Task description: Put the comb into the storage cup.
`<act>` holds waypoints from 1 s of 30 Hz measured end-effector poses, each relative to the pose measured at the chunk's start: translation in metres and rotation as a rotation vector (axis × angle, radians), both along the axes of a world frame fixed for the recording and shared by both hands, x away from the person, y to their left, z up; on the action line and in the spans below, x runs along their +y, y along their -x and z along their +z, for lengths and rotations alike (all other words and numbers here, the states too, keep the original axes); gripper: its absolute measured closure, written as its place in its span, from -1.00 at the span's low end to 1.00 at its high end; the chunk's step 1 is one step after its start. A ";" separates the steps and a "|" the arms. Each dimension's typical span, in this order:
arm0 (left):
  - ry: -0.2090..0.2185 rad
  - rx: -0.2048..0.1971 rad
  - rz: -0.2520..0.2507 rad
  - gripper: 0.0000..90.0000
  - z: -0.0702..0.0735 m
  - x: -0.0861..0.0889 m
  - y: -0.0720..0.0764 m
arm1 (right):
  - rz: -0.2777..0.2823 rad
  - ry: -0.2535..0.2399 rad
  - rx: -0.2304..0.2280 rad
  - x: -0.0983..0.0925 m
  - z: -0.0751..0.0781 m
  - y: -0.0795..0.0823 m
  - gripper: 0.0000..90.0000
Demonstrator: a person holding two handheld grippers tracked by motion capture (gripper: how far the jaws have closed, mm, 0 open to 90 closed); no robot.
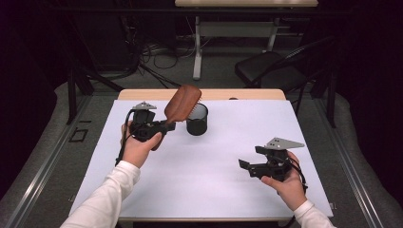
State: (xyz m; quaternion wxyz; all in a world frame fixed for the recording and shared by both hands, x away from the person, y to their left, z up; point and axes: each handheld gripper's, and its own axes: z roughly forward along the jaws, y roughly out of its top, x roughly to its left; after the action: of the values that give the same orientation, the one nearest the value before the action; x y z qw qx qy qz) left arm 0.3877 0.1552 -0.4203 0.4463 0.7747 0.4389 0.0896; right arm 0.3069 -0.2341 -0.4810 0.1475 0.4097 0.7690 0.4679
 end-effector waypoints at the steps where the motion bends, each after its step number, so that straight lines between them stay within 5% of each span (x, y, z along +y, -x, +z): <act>1: 0.004 -0.001 -0.001 0.60 0.000 -0.001 0.000 | 0.001 -0.001 0.006 0.000 0.001 -0.003 -0.69; 20: 0.012 0.001 -0.011 0.60 0.005 -0.007 -0.003 | 0.004 0.046 0.052 0.020 0.019 -0.042 -0.72; 24: 0.012 -0.004 -0.014 0.60 0.006 -0.007 -0.004 | 0.043 0.054 0.084 0.026 0.024 -0.050 -0.95; 30: 0.010 -0.005 -0.012 0.60 0.006 -0.008 -0.004 | 0.021 0.078 0.083 0.032 0.031 -0.060 -0.96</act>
State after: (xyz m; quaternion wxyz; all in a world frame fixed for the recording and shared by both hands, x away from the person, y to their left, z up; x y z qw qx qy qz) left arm 0.3922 0.1468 -0.4144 0.4517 0.7749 0.4336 0.0865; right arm 0.3667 -0.2019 -0.4503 0.1266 0.4147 0.7963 0.4218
